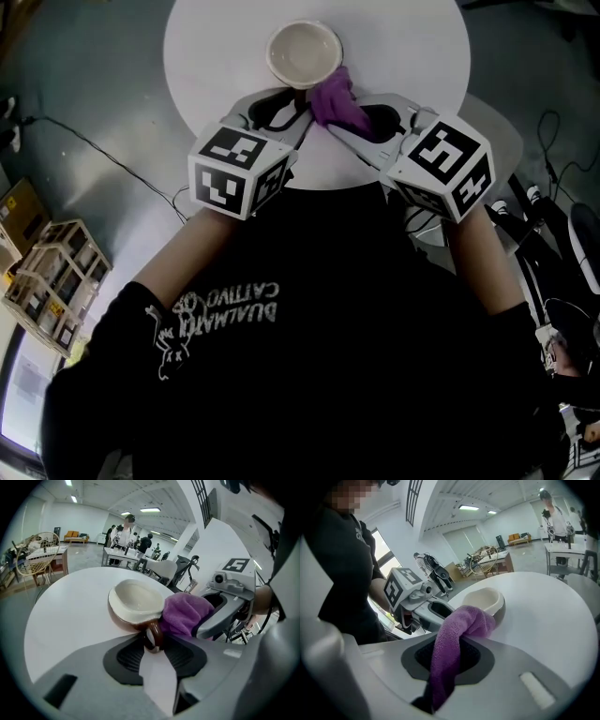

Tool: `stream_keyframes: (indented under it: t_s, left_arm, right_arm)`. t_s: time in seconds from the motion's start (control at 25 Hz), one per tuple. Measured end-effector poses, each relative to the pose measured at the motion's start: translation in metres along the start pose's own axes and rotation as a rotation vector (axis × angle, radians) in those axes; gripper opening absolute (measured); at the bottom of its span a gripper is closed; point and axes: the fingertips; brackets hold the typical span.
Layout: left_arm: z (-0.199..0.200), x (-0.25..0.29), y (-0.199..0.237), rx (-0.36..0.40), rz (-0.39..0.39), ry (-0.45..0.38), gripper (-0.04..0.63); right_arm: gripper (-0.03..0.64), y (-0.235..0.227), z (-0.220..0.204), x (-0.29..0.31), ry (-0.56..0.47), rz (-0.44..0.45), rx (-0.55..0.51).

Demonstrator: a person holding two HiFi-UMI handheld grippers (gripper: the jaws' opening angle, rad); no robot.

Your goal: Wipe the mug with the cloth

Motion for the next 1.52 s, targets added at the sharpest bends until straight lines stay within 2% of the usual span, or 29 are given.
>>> stream_keyframes:
  t_s: [0.2,0.4,0.6,0.88,1.12,1.28,1.52]
  left_arm:
    - [-0.004,-0.004,0.002,0.029,0.01,-0.005,0.115]
    - [0.0,-0.009,0.004,0.061,0.032,-0.013,0.099]
    - [0.002,-0.008,0.005,0.084,0.044,-0.016,0.086]
    - [0.001,-0.009,0.008,0.068,0.035,-0.043,0.086]
    - [0.001,-0.012,0.007,0.074,0.018,-0.057,0.086]
    - [-0.001,-0.016,0.009,0.104,0.017,-0.053,0.077]
    - [-0.005,-0.019,0.013,0.108,0.02,-0.065,0.077]
  right_arm:
    - [0.06,0.009,-0.002,0.011,0.07,0.01,-0.075]
    - [0.06,0.007,0.002,0.014,0.133,-0.04,-0.155]
    - [0.061,-0.002,-0.001,0.02,0.189,-0.133,-0.177]
    - [0.061,-0.002,0.0,0.021,0.228,-0.154,-0.139]
    - [0.061,-0.004,-0.001,0.017,0.278,-0.191,-0.158]
    - [0.061,-0.011,0.0,0.013,0.3,-0.236,-0.171]
    - [0.061,-0.025,-0.001,0.011,0.331,-0.305,-0.177]
Point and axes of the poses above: the fingertips, and each gripper's own axes: x forward along the fingers, y to its left, z out of its top, and after that the axes turned 15 degrees about x, right-handed
